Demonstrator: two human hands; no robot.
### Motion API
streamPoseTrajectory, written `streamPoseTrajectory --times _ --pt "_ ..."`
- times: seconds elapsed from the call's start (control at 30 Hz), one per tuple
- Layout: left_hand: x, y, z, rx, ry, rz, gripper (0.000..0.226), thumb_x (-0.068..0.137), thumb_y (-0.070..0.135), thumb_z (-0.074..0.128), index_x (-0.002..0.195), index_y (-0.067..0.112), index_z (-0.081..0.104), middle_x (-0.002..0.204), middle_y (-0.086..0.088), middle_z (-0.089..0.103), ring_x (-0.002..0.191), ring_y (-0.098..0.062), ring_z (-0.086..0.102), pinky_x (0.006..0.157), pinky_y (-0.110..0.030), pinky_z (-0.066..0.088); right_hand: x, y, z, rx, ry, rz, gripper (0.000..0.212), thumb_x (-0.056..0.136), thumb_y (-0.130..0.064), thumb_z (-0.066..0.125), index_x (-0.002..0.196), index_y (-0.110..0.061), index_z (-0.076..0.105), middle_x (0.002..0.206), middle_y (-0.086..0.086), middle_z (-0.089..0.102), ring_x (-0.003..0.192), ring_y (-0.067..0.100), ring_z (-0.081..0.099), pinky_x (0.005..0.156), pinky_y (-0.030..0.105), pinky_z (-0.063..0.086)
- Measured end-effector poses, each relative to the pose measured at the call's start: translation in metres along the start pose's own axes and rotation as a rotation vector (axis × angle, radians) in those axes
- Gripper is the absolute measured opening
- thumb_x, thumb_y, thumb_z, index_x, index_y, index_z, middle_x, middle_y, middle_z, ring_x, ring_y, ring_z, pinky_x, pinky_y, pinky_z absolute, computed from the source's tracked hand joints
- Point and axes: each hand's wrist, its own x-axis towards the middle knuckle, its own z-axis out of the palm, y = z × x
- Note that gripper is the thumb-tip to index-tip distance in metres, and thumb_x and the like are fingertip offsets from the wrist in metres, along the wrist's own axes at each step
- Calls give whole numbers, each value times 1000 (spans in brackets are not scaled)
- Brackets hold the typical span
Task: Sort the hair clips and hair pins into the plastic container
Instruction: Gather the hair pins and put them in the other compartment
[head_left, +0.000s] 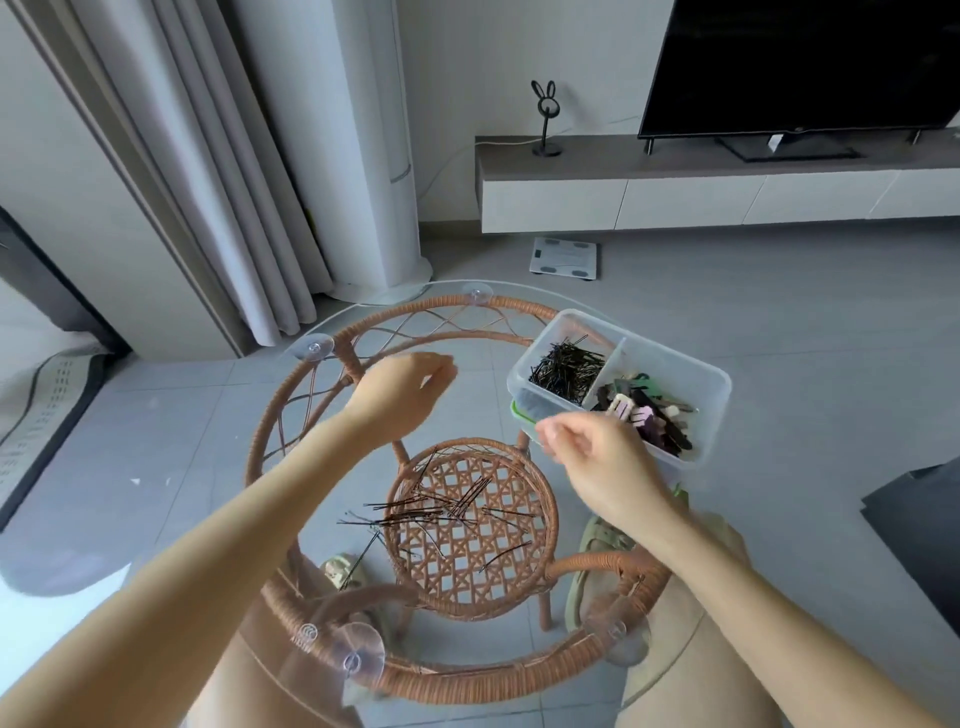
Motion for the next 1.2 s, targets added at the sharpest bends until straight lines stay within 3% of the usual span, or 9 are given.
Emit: streamPoseTrajectory --times 0.13,0.23,0.3,0.4,0.57,0.73,0.9,1.0,1.2 --pt "-77 -44 33 26 91 -214 44 99 36 27 127 19 55 147 0 38 142 -26 25 118 -47 13 -38 21 58 -3 -11 20 39 97 -26 41 133 -11 46 140 2 47 131 12 40 112 26 29" --pt "-122 -41 61 -87 153 -336 61 94 49 11 136 20 45 150 2 30 145 -23 12 119 -39 -1 -47 20 93 35 114 35 50 94 -41 30 130 -11 47 137 4 48 129 14 42 109 35 36" --pt "-126 -30 75 -116 184 -300 70 89 51 3 138 19 41 150 2 30 145 -23 8 117 -33 -5 -39 6 104 138 154 82 47 92 -33 31 128 -9 48 133 4 52 119 9 45 103 10 30" --pt "-102 -4 83 -254 216 -310 56 97 40 12 139 15 40 149 -2 35 144 -18 18 118 -29 2 -20 -9 119 235 247 126 34 97 -17 36 124 -5 52 126 7 55 109 5 44 84 -9 21" --pt "-78 16 88 -697 205 -324 45 100 37 23 134 21 47 140 -3 50 135 -19 40 113 -39 32 -11 -25 134 704 340 277 23 97 -5 38 109 -12 56 108 -2 59 103 12 52 82 11 40" --pt "-82 5 66 -1367 316 -450 45 101 28 25 134 3 44 139 -12 48 129 -20 44 105 -24 34 -10 -24 122 1028 296 346 21 96 -8 39 110 -9 55 120 6 59 113 15 54 92 19 41" --pt "-109 -4 53 -722 276 -457 44 94 42 41 129 17 51 134 0 55 125 -16 48 98 -22 33 31 -6 95 358 21 141 32 99 -16 35 126 -11 52 135 3 52 126 13 45 103 22 33" --pt "-130 7 54 -195 137 -363 79 73 74 38 129 18 50 128 -2 54 121 -19 45 102 -31 33 42 -5 100 -10 -303 -32 40 100 -14 29 138 -14 41 149 3 35 141 18 22 112 26 14" --pt "-135 26 71 146 28 -362 93 63 77 51 126 10 44 121 -8 46 111 -25 43 98 -33 37 25 6 101 -109 -453 -253 40 96 -7 33 132 -13 49 143 -3 41 138 9 28 117 24 12"
